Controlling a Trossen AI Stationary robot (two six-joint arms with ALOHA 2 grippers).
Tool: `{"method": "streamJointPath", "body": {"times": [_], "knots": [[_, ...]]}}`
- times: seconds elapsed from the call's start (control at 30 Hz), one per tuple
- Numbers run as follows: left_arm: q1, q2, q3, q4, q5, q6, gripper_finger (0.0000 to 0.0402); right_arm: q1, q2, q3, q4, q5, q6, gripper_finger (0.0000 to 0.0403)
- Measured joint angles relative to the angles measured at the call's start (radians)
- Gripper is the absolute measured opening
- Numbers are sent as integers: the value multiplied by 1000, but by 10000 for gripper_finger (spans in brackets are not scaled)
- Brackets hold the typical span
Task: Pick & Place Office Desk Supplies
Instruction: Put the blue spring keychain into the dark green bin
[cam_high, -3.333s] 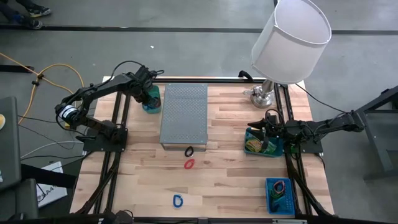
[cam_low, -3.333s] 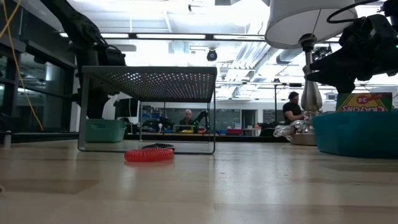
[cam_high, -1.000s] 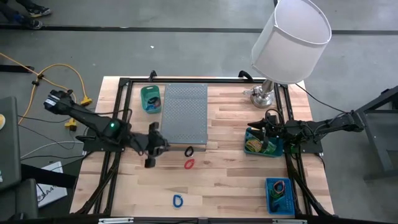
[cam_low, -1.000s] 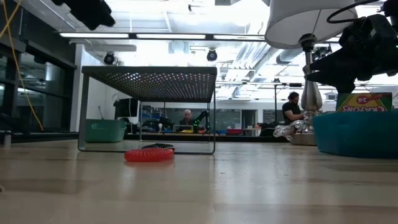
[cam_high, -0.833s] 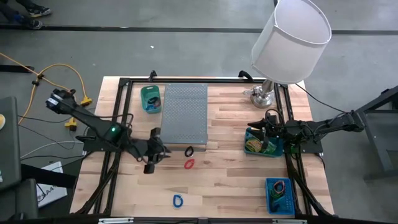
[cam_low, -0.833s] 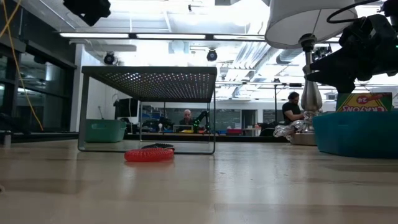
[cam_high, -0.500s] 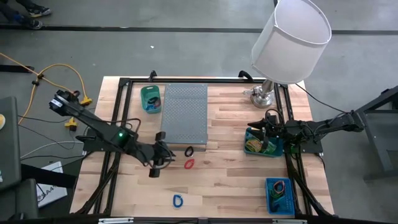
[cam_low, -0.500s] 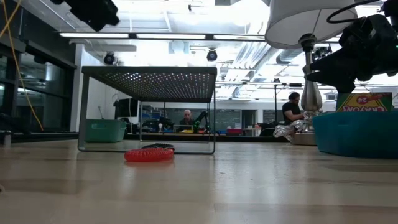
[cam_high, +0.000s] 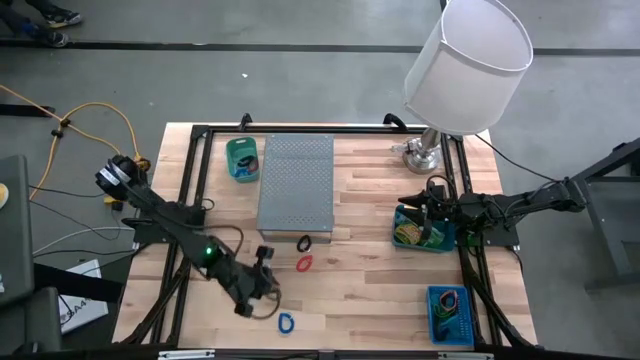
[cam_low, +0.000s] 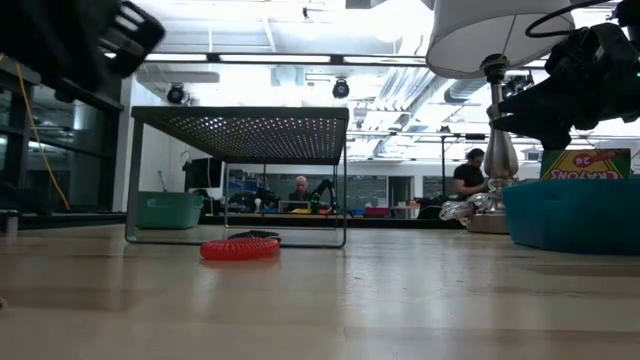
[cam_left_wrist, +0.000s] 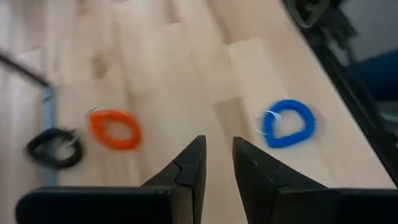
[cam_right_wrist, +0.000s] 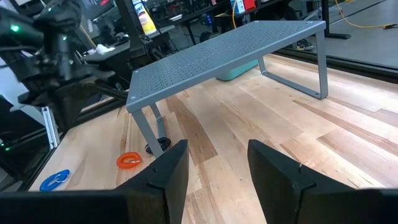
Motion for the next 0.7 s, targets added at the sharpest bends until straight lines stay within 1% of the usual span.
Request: {"method": "streamJointPath", "body": {"times": [0.27, 0.53, 0.7], "knots": [[-104, 63, 0, 85, -4, 108, 73, 0, 0, 0, 0, 0, 0, 153], [-126, 68, 0, 111, -2, 112, 73, 0, 0, 0, 0, 0, 0, 153], [-114, 68, 0, 109, 75, 112, 76, 0, 0, 0, 0, 0, 0, 153]]}}
